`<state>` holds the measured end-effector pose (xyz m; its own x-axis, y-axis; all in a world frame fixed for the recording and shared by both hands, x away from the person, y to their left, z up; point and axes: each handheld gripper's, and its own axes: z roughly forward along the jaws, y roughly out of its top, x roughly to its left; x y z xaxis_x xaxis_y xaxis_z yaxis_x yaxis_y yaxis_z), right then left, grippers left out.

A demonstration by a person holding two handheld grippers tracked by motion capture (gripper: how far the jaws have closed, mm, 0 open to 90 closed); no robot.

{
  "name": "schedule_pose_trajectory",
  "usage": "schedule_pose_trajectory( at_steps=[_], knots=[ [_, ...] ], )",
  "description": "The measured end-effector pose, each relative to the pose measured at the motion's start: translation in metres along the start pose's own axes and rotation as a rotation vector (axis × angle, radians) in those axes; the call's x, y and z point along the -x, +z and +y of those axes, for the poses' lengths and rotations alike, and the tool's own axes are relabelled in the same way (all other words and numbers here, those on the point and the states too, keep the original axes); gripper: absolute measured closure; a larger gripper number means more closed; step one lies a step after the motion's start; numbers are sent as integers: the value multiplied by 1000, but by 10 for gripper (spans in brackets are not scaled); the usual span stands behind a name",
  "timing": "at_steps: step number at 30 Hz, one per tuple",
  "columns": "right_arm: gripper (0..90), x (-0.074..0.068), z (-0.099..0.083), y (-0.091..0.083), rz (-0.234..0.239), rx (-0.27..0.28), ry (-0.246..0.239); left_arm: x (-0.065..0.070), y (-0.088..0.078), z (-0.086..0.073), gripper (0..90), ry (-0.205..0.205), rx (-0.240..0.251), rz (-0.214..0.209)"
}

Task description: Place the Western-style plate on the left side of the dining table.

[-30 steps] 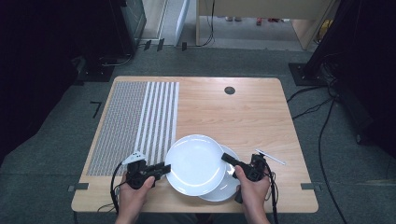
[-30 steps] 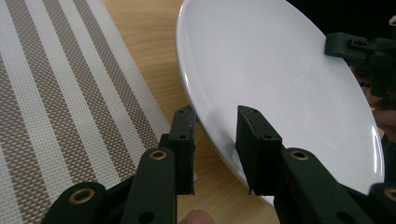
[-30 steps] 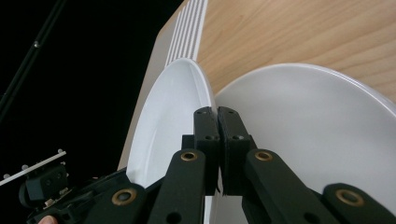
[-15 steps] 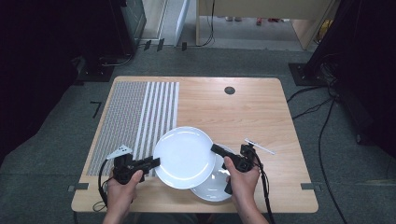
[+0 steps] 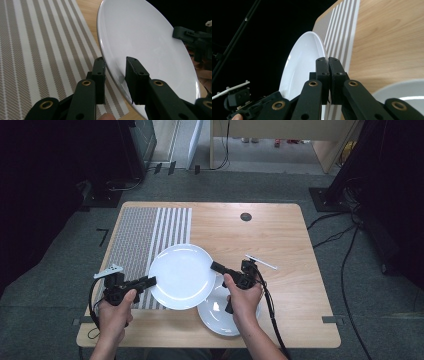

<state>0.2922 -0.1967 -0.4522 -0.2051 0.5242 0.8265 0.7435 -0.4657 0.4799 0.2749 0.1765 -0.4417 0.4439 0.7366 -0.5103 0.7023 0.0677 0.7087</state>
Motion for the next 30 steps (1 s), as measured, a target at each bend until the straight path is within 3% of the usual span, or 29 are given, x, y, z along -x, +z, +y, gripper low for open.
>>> schedule_pose_trajectory(
  at_steps=[8,16,24,30],
  knots=[
    [892,-5,6,25,11,-11,12,-19,-3,13,717,-24,11,14],
    [892,-8,9,63,4,-36,29,-46,-4,24,720,-70,13,52],
    [892,-5,10,93,0,-51,72,-70,-2,34,720,-105,6,95],
    [892,-2,9,109,-18,-60,78,-84,3,37,721,-131,-1,122]
  ],
)
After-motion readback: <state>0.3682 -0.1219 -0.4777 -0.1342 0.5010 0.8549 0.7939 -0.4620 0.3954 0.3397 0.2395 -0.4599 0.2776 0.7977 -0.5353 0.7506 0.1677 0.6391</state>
